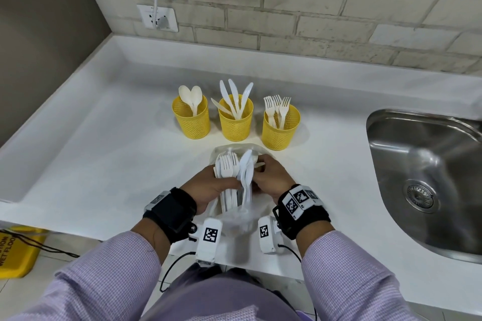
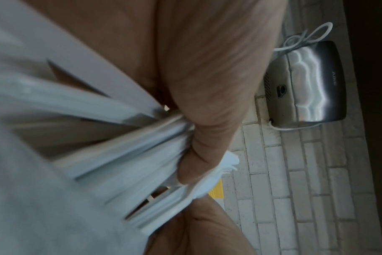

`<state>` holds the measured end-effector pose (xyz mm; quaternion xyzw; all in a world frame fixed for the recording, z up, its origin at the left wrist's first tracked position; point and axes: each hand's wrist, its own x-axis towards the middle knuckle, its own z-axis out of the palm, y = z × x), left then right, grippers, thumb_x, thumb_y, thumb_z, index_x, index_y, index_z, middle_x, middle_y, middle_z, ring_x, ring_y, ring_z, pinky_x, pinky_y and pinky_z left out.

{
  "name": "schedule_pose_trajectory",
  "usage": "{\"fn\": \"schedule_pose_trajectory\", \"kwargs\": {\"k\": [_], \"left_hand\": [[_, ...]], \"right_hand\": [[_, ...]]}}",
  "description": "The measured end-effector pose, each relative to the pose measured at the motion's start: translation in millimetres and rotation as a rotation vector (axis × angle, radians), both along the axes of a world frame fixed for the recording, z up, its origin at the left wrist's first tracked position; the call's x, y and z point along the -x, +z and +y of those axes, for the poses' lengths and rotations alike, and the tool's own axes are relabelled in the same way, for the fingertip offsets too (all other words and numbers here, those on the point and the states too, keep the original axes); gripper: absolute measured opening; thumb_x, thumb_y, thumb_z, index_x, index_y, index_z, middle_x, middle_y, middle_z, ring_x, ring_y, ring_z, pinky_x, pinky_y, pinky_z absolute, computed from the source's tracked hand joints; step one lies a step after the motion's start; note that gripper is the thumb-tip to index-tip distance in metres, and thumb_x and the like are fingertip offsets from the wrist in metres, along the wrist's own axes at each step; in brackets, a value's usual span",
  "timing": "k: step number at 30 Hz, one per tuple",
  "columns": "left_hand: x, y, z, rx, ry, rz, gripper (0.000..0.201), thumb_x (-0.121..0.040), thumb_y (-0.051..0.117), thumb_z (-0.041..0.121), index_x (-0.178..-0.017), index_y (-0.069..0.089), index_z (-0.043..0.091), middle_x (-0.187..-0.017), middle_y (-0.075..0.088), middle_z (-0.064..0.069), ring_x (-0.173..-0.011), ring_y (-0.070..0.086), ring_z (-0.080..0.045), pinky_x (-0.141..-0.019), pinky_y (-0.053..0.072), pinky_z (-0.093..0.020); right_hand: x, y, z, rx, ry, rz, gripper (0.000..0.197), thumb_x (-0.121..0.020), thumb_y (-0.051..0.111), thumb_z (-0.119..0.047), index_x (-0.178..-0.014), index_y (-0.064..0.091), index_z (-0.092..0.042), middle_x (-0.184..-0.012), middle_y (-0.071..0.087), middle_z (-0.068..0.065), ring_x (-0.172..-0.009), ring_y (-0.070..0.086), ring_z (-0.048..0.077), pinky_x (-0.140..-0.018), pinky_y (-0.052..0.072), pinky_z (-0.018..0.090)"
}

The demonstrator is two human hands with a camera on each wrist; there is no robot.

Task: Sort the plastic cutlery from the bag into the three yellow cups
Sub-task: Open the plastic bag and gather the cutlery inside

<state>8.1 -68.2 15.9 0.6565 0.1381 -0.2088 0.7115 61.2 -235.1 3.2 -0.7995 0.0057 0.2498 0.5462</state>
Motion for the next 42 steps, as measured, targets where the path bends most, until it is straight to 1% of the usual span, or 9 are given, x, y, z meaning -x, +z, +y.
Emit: {"fn": "schedule_pose_trajectory", "kwargs": {"k": [3, 7, 13, 18, 26, 30, 34, 38, 42], "left_hand": [[0.3, -0.2, 0.9, -0.004, 0.018, 0.0, 0.037, -0.085, 0.066, -0.011, -0.117, 0.071, 0.006, -0.115, 0.075, -0.015, -0.101, 0.072, -0.023, -0.08, 0.057, -0.023], [0.8, 1.5, 2.5, 0.029, 0.006, -0.003, 0.037, -0.078, 0.069, -0.006, -0.113, 0.073, 0.008, -0.112, 0.076, -0.013, -0.103, 0.072, -0.025, -0.087, 0.056, -0.03], [-1.4, -4.0, 7.8, 0.006, 0.06, 0.014, 0.032, -0.09, 0.061, -0.008, -0.117, 0.071, 0.006, -0.113, 0.076, -0.014, -0.102, 0.072, -0.024, -0.082, 0.057, -0.028], [-0.3, -5.7, 19.5, 0.017, 0.098, 0.009, 0.031, -0.094, 0.056, -0.006, -0.12, 0.07, 0.005, -0.115, 0.075, -0.014, -0.11, 0.07, -0.029, -0.097, 0.054, -0.04], [-3.5, -5.0, 16.3, -0.072, 0.111, 0.003, 0.023, -0.094, 0.06, 0.0, -0.11, 0.073, 0.01, -0.104, 0.079, -0.008, -0.098, 0.075, -0.024, -0.089, 0.057, -0.038], [-6.4, -3.2, 13.9, -0.153, 0.106, -0.041, 0.026, -0.081, 0.069, 0.015, -0.106, 0.075, 0.015, -0.103, 0.078, -0.008, -0.101, 0.073, -0.03, -0.101, 0.053, -0.052], [-8.7, 2.5, 9.1, -0.22, 0.063, -0.115, 0.031, -0.073, 0.068, 0.022, -0.103, 0.075, 0.024, -0.103, 0.078, -0.002, -0.101, 0.072, -0.025, -0.099, 0.054, -0.049], [-10.8, 5.7, 7.5, -0.277, 0.053, -0.174, 0.032, -0.074, 0.067, 0.026, -0.105, 0.074, 0.027, -0.103, 0.078, 0.003, -0.102, 0.071, -0.021, -0.097, 0.054, -0.043], [-14.5, 8.9, 4.1, -0.352, 0.07, -0.252, 0.02, -0.08, 0.066, 0.022, -0.098, 0.069, 0.015, -0.091, 0.075, 0.001, -0.087, 0.069, -0.018, -0.082, 0.053, -0.036]], "right_hand": [[-7.9, -8.9, 0.9, 0.032, 0.055, -0.012, 0.066, -0.054, 0.076, -0.047, -0.11, 0.067, -0.015, -0.097, 0.075, -0.001, -0.089, 0.071, 0.016, -0.082, 0.059, 0.039], [-13.5, -8.6, -0.2, -0.073, 0.099, 0.01, 0.03, -0.073, 0.085, -0.016, -0.099, 0.075, -0.025, -0.091, 0.079, -0.009, -0.09, 0.074, 0.008, -0.087, 0.059, 0.036], [-10.9, -17.9, 2.8, -0.263, -0.11, 0.102, 0.044, -0.058, 0.087, -0.019, -0.101, 0.08, -0.018, -0.101, 0.08, 0.007, -0.099, 0.075, 0.029, -0.093, 0.059, 0.055], [-12.8, -24.9, 1.1, -0.169, -0.155, 0.017, 0.034, -0.069, 0.083, -0.014, -0.102, 0.079, -0.018, -0.095, 0.08, 0.003, -0.093, 0.076, 0.024, -0.088, 0.061, 0.053], [-14.6, -16.5, 2.7, -0.073, -0.142, -0.099, 0.028, -0.088, 0.072, -0.04, -0.109, 0.066, -0.022, -0.1, 0.074, -0.006, -0.097, 0.07, 0.018, -0.095, 0.056, 0.047], [-15.4, -10.0, 3.2, -0.044, -0.162, -0.117, 0.021, -0.088, 0.06, -0.049, -0.082, 0.065, -0.03, -0.067, 0.063, -0.016, -0.074, 0.063, 0.02, -0.082, 0.055, 0.045], [-18.6, -8.9, 1.1, 0.034, -0.151, -0.204, 0.03, -0.088, 0.067, -0.03, -0.061, 0.055, -0.031, -0.053, 0.047, -0.014, -0.064, 0.05, 0.023, -0.07, 0.05, 0.044], [-21.3, 1.1, -1.7, -0.04, -0.172, -0.092, 0.017, -0.071, 0.067, -0.027, -0.084, 0.075, -0.02, -0.087, 0.073, 0.018, -0.085, 0.071, 0.038, -0.081, 0.059, 0.061], [-26.3, 8.9, -2.1, 0.03, -0.153, -0.175, 0.017, -0.071, 0.067, -0.036, -0.082, 0.074, -0.024, -0.082, 0.073, 0.011, -0.086, 0.071, 0.036, -0.082, 0.06, 0.055]]}}
